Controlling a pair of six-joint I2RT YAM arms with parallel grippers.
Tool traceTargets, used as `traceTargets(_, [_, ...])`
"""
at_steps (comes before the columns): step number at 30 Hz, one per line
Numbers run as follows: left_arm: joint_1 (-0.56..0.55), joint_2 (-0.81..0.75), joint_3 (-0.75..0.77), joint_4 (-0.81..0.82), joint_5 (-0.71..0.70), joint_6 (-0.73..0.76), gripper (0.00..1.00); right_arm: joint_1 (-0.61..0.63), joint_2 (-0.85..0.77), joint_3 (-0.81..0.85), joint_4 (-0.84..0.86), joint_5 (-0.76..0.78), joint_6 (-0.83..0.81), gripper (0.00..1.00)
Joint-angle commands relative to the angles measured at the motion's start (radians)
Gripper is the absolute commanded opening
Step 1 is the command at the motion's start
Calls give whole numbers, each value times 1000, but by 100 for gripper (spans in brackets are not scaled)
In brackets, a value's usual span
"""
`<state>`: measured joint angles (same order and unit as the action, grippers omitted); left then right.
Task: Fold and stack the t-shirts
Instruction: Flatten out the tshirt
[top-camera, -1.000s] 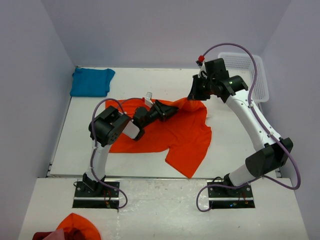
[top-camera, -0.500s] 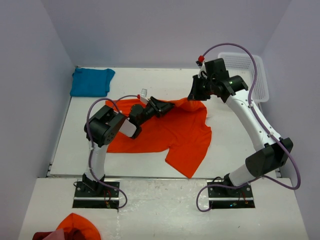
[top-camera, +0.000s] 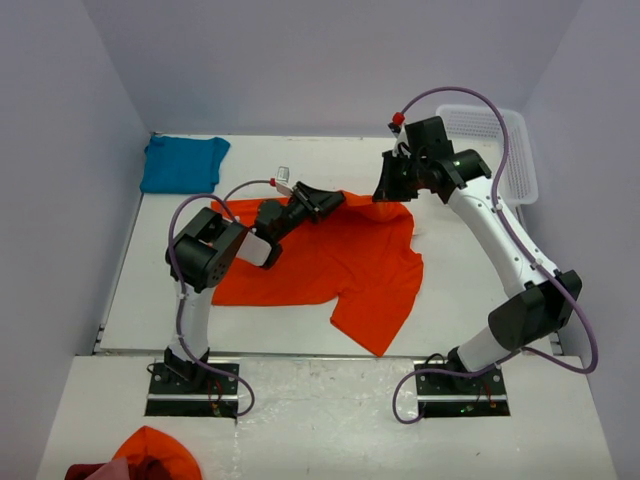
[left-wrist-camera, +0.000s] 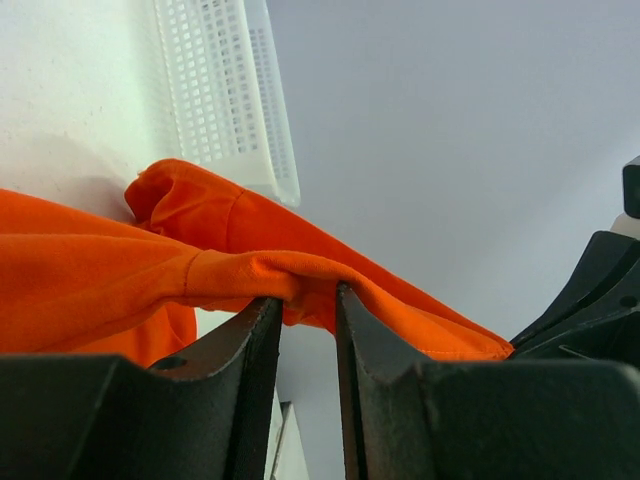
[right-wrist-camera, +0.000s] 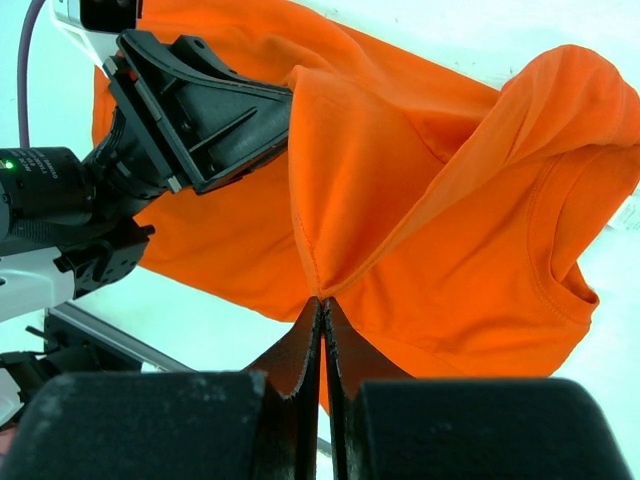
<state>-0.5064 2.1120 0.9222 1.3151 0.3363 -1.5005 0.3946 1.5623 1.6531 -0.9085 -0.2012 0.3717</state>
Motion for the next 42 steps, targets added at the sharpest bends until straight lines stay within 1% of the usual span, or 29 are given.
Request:
traceTargets(1, [12, -18, 35, 579, -11, -4, 28, 6, -4, 43, -3, -10, -19, 0])
traceTargets(4, [12, -6, 41, 579, -11, -12, 23, 6, -4, 43, -3, -7, -19, 0])
traceTargets(5, [12, -6, 41, 579, -8, -12, 18, 6, -4, 43, -3, -4, -20, 0])
traceTargets(7, [12, -9, 35, 578, -10, -17, 12, 4, -4, 42, -3, 2, -19, 0])
traceTargets(8, [12, -12, 32, 579, -8, -20, 2, 4, -4, 43, -3, 3, -19, 0])
traceTargets(9, [12, -15, 24, 579, -2, -20, 0, 6, -4, 43, -3, 5, -17, 0])
traceTargets(16, [28, -105, -66, 579, 32, -27, 0, 6, -8, 36, 3, 34, -5, 0])
traceTargets(20, [55, -174, -137, 563, 82, -44, 0, 4, -13, 10, 19, 71, 4, 0])
traceTargets(21, [74, -207, -167, 549, 113, -50, 0, 6, -16, -10, 32, 91, 7, 0])
traceTargets(24, [95, -265, -221, 432, 186, -26, 0, 6, -10, -41, 45, 126, 7, 0])
traceTargets(25, [101, -314, -230, 329, 205, 2, 0, 4, -8, -47, 45, 131, 6, 0])
traceTargets(26, [101, -340, -240, 258, 222, 69, 0, 6, -8, -58, 49, 128, 4, 0])
traceTargets(27, [103, -386, -250, 184, 248, 104, 0, 7, -11, -94, 71, 114, -2, 0])
traceTargets(28, [103, -403, -255, 71, 262, 164, 0, 6, -16, -116, 83, 109, -5, 0])
traceTargets(30, [103, -431, -261, 1, 311, 206, 0, 6, -22, -176, 115, 102, -11, 0])
traceTargets(31, [103, -435, -261, -64, 331, 224, 0, 6, -18, -193, 123, 103, -14, 0])
traceTargets(33, [101, -435, -263, -140, 378, 267, 0, 6, -24, -246, 157, 97, -17, 0])
traceTargets(36, [101, -425, -266, -210, 423, 331, 0, 7, -42, -288, 174, 109, -19, 0])
traceTargets(37, [101, -420, -266, -236, 432, 362, 0, 6, -47, -292, 174, 114, -19, 0])
traceTargets(42, [101, -373, -258, -277, 490, 399, 0, 6, -103, -268, 166, 143, -20, 0])
